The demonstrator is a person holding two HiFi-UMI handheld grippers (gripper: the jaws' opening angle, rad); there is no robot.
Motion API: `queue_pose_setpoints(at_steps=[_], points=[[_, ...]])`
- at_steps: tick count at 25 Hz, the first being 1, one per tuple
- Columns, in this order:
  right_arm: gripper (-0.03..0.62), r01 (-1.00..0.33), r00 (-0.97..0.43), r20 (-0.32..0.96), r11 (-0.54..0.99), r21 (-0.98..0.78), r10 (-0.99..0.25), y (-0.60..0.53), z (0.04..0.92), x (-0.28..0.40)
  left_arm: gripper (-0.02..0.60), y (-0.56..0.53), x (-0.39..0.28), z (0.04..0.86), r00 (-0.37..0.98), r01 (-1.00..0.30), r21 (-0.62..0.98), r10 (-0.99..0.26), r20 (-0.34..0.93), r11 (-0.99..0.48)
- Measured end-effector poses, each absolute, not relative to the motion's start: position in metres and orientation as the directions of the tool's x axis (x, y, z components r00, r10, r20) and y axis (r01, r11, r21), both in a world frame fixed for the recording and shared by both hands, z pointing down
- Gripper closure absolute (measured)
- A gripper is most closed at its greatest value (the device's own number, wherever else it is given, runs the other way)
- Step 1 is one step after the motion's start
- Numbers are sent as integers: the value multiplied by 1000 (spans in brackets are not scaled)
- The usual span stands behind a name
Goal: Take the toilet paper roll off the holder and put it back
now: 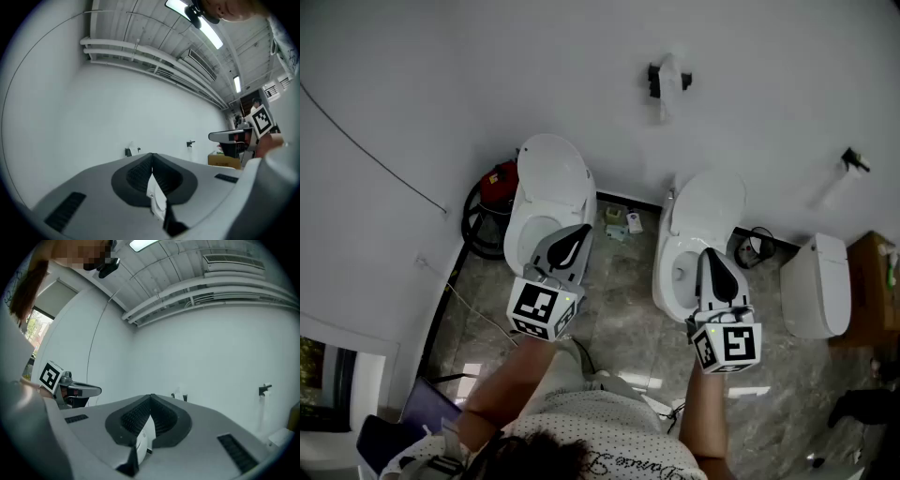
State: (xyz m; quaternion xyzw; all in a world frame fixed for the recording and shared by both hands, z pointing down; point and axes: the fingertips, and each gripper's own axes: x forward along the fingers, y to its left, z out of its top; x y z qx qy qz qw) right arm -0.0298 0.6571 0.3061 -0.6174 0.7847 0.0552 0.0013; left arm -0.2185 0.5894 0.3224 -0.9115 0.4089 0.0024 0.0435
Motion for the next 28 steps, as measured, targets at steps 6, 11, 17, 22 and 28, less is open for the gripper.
queue_pose_setpoints(at_steps=[6,11,17,22,28], points=[[582,-966,-257,-101,252,57,-961,654,299,-28,577,586,-212,320,660,-751,-78,-750,-45,-656],[582,-967,-254,-116,253,21,-960,653,296,-24,577,585,-208,318,659,-751,-76,-751,-33,-656],[380,-955,-288,-137,294,-27,-948,643,293,-26,344,574,-204,315,648,-762,-42,-762,-12,-647],[255,-956,-277,-168,288,-46,-946,625,287,-23,218,557,-199,312,643,-765,-42,-766,-7,-642],[237,-954,-286,-159,297,-49,-945,585,289,-21,202,516,-189,312,655,-756,-33,-755,-25,-654]])
